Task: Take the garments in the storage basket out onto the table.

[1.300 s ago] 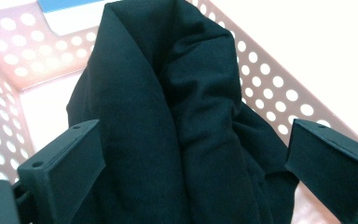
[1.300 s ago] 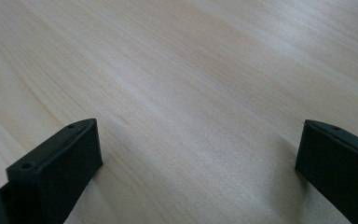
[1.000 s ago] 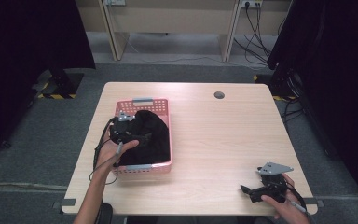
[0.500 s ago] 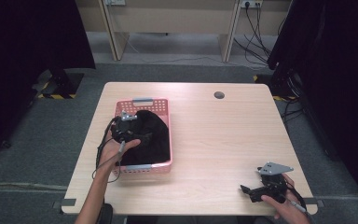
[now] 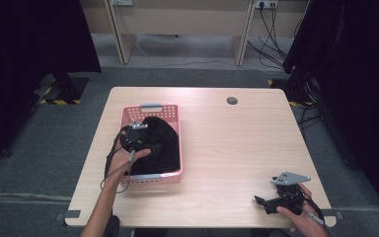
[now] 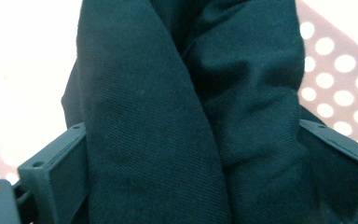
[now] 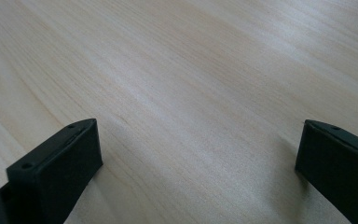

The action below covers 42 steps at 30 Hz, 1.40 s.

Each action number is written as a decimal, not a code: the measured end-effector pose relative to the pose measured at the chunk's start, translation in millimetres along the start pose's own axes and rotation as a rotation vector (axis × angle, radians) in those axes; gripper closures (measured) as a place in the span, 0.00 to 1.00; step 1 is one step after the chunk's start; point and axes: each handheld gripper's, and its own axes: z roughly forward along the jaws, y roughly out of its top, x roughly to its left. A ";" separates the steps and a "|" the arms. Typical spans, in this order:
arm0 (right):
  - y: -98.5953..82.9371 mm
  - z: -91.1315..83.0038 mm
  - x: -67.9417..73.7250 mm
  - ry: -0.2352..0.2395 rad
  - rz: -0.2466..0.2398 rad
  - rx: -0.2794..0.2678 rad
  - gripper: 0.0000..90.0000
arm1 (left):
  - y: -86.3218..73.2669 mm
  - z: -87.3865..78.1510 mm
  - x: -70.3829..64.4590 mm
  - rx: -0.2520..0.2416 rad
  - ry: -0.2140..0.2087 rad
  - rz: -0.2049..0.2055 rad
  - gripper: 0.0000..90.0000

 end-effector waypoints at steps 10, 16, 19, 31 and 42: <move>0.0 0.0 0.0 0.000 0.000 0.000 0.00 | -4.0 8.5 0.1 0.027 0.001 -0.003 0.03; 0.0 0.0 -0.1 0.000 -0.001 0.000 0.00 | -5.2 11.7 -0.5 0.040 0.003 0.003 0.03; 0.0 0.0 0.0 0.000 0.000 0.000 0.00 | -5.9 13.3 -0.2 0.047 0.005 -0.001 0.02; 0.0 0.0 0.0 0.000 -0.001 0.000 0.00 | -9.9 21.0 -1.0 0.074 0.020 0.008 0.01; 0.0 0.0 0.0 0.000 0.000 0.000 0.00 | -12.9 24.9 -4.6 0.087 0.036 0.041 0.00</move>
